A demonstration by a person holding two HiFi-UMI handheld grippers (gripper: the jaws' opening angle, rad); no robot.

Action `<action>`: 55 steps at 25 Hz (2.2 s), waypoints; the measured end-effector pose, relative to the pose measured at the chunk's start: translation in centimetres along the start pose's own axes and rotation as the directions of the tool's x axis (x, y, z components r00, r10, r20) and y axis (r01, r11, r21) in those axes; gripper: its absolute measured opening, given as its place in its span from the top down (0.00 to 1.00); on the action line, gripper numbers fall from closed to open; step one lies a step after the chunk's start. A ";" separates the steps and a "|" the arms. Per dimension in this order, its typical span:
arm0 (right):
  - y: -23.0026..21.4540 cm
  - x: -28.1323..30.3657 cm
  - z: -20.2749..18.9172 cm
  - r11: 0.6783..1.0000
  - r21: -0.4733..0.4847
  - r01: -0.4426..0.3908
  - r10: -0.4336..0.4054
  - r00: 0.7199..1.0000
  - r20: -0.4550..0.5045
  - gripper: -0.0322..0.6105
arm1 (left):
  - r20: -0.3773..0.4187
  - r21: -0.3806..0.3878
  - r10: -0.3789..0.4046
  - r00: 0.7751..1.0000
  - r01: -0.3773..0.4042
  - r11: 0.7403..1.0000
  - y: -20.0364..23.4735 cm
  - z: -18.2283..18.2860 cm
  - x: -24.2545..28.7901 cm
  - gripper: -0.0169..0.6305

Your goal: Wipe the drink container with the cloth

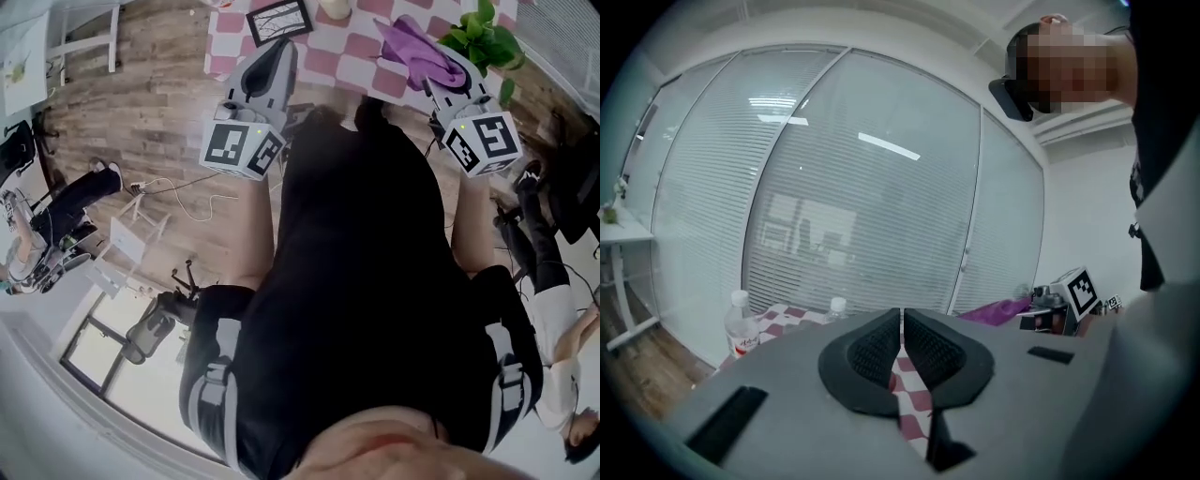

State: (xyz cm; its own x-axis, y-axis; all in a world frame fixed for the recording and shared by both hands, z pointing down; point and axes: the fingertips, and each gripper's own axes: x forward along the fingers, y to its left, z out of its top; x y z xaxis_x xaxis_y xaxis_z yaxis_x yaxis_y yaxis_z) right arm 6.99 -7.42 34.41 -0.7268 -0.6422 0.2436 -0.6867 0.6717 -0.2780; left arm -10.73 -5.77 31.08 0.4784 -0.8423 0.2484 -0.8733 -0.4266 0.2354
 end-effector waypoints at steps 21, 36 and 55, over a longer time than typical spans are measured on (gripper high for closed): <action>-0.8 3.7 -1.7 1.000 -0.012 -0.017 0.016 0.994 -0.107 0.89 | -0.162 0.009 -0.034 0.986 0.036 0.999 2.7 -4.3 6.9 0.80; -1.7 4.3 -3.1 1.000 -0.016 -0.026 0.023 0.983 -0.180 0.89 | -0.238 0.071 -0.016 0.971 0.034 0.997 4.9 -8.4 12.7 0.56; -2.1 4.5 -3.6 0.999 -0.009 -0.041 0.039 0.981 -0.190 0.89 | -0.274 0.105 0.030 0.961 -0.002 0.995 6.3 -10.9 16.9 0.51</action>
State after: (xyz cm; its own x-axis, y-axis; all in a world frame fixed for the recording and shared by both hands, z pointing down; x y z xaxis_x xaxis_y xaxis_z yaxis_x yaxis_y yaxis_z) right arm 5.16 -10.40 39.41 -0.7425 -0.5337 0.4048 -0.6561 0.7012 -0.2791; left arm -7.13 -19.04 47.02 0.4586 -0.7324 0.5033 -0.8789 -0.4573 0.1354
